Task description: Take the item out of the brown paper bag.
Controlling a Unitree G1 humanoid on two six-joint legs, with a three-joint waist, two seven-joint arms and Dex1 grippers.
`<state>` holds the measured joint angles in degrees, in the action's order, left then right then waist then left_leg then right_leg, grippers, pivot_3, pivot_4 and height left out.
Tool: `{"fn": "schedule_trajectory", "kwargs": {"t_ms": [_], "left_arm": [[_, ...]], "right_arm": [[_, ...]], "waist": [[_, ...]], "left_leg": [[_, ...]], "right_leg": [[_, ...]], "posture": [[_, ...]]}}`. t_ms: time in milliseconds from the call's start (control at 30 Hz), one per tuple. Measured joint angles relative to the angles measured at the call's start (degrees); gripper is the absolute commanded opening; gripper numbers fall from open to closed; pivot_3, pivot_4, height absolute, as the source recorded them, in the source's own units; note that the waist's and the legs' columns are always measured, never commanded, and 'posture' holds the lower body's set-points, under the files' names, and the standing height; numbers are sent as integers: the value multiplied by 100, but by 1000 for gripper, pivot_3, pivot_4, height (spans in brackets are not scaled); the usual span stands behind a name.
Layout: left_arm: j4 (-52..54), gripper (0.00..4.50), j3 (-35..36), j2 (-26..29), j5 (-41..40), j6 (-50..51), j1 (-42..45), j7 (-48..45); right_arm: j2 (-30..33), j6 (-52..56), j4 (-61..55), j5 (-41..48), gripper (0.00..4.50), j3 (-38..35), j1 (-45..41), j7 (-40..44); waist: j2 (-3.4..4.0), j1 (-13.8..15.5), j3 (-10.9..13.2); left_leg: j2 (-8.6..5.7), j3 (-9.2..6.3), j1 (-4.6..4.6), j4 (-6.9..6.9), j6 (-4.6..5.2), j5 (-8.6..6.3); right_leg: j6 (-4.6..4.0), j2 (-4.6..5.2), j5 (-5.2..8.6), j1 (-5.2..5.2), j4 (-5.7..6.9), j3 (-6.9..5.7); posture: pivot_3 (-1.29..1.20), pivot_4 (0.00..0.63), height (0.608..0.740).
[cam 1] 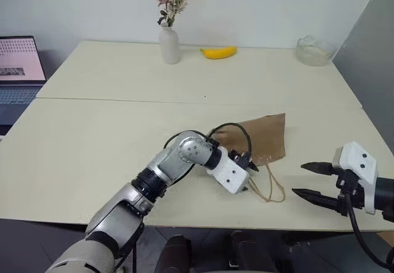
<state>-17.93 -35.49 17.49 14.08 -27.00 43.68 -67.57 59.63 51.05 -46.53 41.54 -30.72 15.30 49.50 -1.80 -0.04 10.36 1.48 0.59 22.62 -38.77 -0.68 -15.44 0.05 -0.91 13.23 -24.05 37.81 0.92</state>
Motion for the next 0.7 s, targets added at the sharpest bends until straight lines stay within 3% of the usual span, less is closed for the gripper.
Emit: {"fn": "schedule_trajectory", "kwargs": {"t_ms": [67,300,567,700], "left_arm": [[-166,2123,-41,-105,164,-148,11,176],[-477,16,-159,-292,515,-403,75,573],[-564,16,-137,-181,508,-547,74,721],[-562,16,390,-125,83,-7,85,827]], "right_arm": [[0,0,-1,1,3457,17,-3,-8],[-1,-9,-9,3,3457,186,-65,-77],[-7,-66,-9,0,3457,286,-82,-87],[-93,-72,-62,7,3457,353,-9,-94]], "waist": [[0,0,0],[0,-2,0],[0,-3,0],[0,-13,0]], "left_leg": [[0,0,2,0,0,0],[0,0,1,0,0,0],[2,0,1,0,0,0],[4,1,-1,0,0,0]], "right_leg": [[0,0,0,-1,-1,0],[1,0,-1,-1,0,0],[1,0,-1,-1,0,-1],[1,-2,-1,-1,4,-2]], "posture": [[0,150,740],[0,150,740],[0,150,740],[0,150,740]]}}
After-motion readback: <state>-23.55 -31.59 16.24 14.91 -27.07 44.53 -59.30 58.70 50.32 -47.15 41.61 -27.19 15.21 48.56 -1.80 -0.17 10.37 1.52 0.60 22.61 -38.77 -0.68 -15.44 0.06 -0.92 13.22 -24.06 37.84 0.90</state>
